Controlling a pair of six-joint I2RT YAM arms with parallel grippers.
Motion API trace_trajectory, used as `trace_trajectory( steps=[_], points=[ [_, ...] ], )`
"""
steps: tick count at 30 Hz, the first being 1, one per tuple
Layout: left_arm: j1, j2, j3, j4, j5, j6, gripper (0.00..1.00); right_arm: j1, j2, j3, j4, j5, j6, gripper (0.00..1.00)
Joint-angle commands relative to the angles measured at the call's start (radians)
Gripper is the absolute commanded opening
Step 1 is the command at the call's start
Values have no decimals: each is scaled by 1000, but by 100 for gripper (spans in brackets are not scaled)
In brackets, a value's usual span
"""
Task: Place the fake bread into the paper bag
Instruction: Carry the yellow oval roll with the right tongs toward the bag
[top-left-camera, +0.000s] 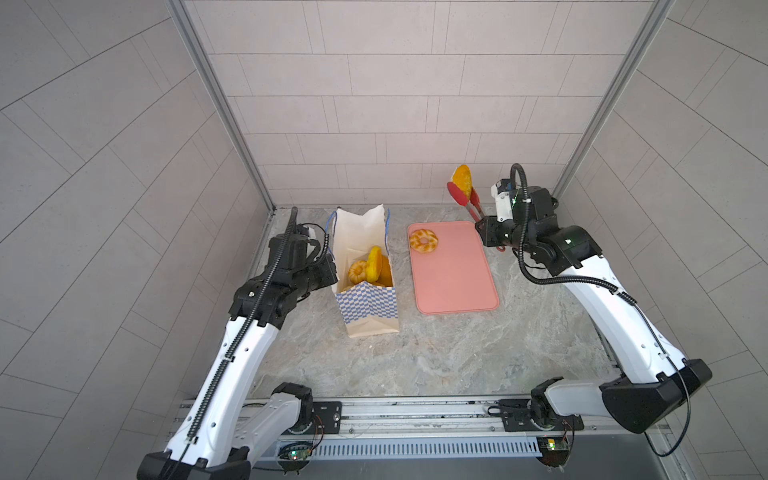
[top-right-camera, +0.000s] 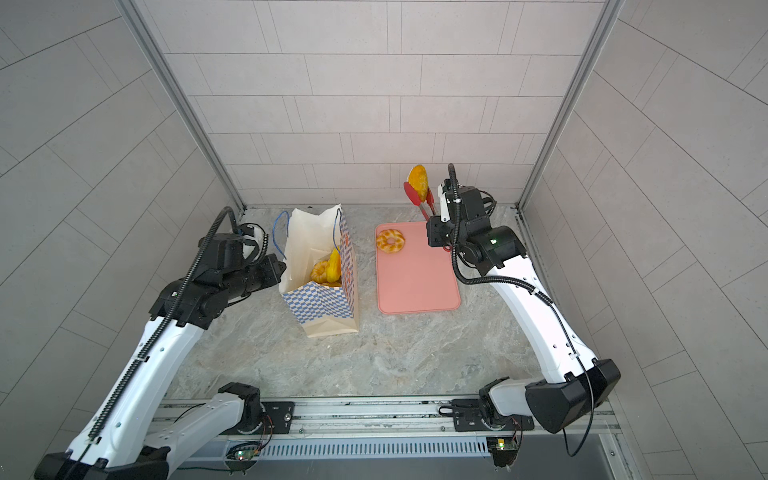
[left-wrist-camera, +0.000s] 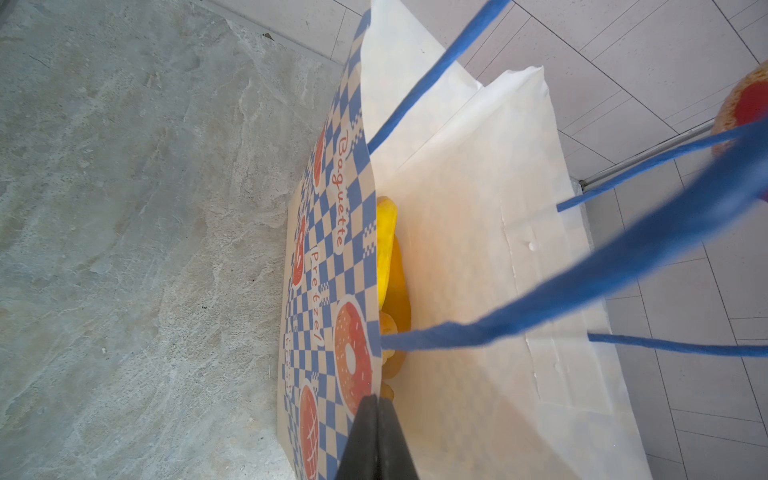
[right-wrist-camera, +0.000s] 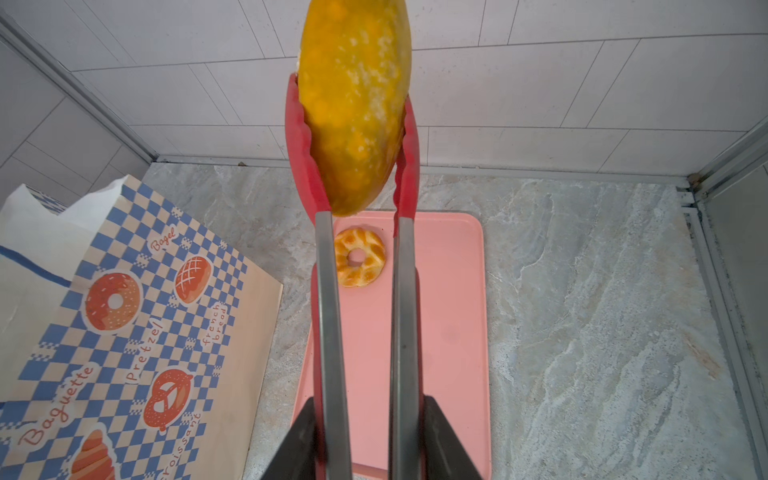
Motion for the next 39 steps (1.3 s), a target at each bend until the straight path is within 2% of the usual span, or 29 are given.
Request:
trace_trajectory(
  steps=[1, 21, 39],
  points=[
    [-1, -15, 12, -3, 4, 3, 5, 15, -42, 46, 10, -2, 9, 36],
    [-2, -16, 10, -3, 3, 1, 5, 117, -89, 194, -1, 8, -11, 36],
    [0, -22, 7, -3, 2, -5, 5, 348, -24, 304, -37, 67, -48, 36]
  ],
)
